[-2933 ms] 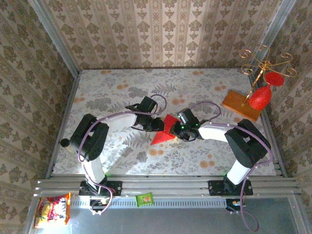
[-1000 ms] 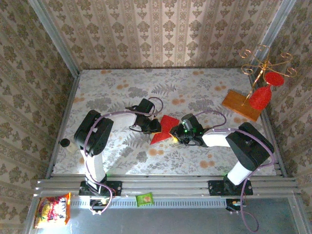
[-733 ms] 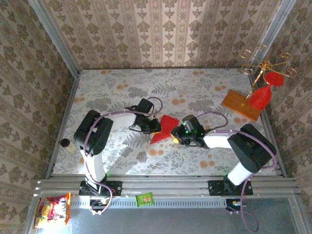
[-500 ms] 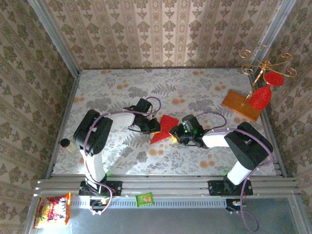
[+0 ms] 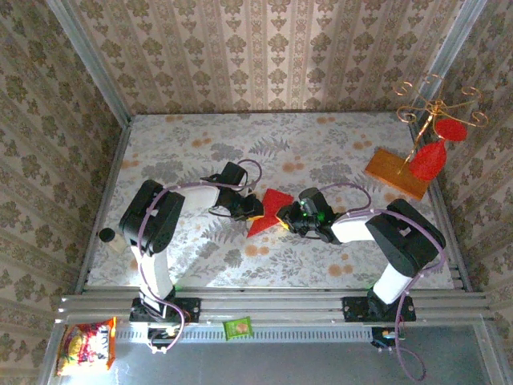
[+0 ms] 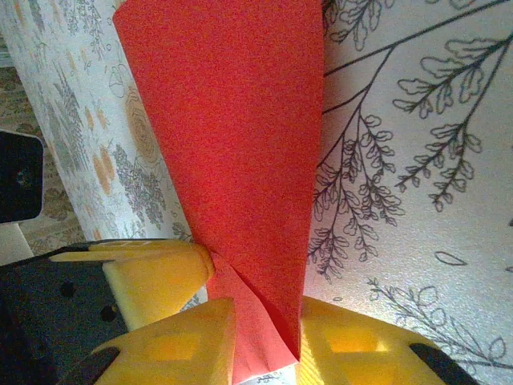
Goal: Fold a paper plane with a square sheet of paper (pick it up from the middle)
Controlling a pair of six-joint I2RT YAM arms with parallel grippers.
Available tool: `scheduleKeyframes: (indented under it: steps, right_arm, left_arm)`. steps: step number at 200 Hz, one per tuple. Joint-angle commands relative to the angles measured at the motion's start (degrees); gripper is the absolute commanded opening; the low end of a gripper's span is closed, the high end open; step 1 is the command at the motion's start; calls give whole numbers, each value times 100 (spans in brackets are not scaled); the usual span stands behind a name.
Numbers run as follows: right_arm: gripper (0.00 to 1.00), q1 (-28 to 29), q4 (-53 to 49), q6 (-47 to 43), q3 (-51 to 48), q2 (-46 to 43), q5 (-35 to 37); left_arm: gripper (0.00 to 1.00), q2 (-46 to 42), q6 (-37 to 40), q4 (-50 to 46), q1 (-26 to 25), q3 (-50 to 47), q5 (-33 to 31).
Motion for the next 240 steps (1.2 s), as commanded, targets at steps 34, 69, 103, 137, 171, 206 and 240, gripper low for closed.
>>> scheduleKeyframes:
  steps: [34, 69, 103, 137, 171, 206, 240]
  right_arm:
    - [23, 38, 81, 114, 65, 170, -84]
    - [12, 41, 38, 12, 159, 112, -87]
    - [5, 38, -138, -9, 197, -131, 47]
    - [3, 39, -359, 35, 313, -354, 64]
    - [3, 39, -705, 62, 521, -499, -3]
    - [3, 21, -890, 59, 671, -550, -42]
    - [3, -14, -830, 135, 687, -494, -109]
  left_arm:
    - [22, 69, -105, 52, 60, -115, 58]
    - [25, -264, 53, 65, 60, -121, 41]
    - [41, -982, 479, 118, 47, -256, -354]
    - [68, -1609, 1157, 390, -191, -680, -1013]
    - [86, -1970, 2082, 497, -761, -953, -2084]
    - [89, -2044, 2824, 931, -1189, -1239, -2711]
    - [83, -2109, 3267, 1506, -1411, -1637, -3049]
